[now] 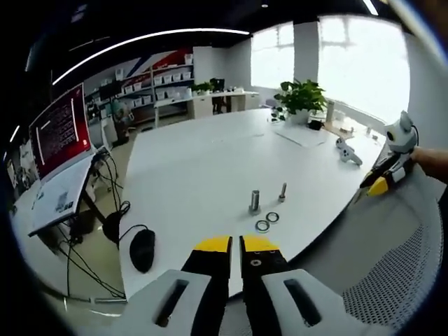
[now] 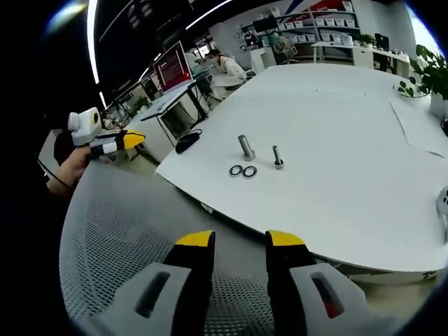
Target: Place the washer onto the threaded stud by aligning its center hole with the stud, sliding it down to the base, and recovering from edge contact or off-axis alignment until the washer reaches the visible bottom stop.
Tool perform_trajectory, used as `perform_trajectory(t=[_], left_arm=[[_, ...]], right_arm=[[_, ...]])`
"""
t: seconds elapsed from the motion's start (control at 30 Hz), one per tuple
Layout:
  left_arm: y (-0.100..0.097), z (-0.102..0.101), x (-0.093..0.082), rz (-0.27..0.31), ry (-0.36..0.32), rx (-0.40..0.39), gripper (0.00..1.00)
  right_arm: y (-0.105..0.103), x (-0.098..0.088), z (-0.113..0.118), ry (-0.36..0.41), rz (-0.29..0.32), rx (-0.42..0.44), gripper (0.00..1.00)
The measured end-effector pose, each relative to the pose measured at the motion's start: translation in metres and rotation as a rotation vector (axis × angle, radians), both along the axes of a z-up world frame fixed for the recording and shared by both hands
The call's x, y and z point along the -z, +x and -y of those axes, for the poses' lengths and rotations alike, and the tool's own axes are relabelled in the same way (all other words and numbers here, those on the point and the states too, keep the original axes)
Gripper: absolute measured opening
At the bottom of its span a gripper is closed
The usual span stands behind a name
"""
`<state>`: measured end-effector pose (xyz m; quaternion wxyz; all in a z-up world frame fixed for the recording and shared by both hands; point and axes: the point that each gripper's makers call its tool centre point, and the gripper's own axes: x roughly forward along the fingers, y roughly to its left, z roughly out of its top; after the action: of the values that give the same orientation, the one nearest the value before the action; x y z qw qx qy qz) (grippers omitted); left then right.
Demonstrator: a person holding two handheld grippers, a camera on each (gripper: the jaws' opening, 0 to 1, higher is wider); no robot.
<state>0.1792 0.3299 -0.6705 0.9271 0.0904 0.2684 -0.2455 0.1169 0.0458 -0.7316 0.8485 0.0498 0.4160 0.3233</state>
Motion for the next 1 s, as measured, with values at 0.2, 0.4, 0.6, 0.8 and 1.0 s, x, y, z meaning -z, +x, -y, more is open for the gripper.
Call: perform_trajectory(t=[0.2,0.4,0.6,0.8,1.0], left_arm=[[0.014,0.005,-0.01,0.021,0.031,0.054,0.04],[0.025,0.031,-0.022,0.055,-0.026,0.136,0.14],[0.031,0.049,-0.012,0.055,0.033,0.234,0.19],[0.04,0.058,0.001,0.048,0.055,0.307,0.33],[0.044,0.058,0.011,0.031,0.1,0.348,0.36]], right_arm=[[0.002,-0.001,0.001,0.008,0.007,0.019,0.31],[0.003,-0.002,0.002,0.017,0.01,0.031,0.31],[0.003,0.0,0.0,0.009,0.004,-0.002,0.31],[0.005,-0.002,0.002,0.018,0.012,0.015,0.31],[0.007,-0.003,0.001,0.021,0.016,0.028,0.31]])
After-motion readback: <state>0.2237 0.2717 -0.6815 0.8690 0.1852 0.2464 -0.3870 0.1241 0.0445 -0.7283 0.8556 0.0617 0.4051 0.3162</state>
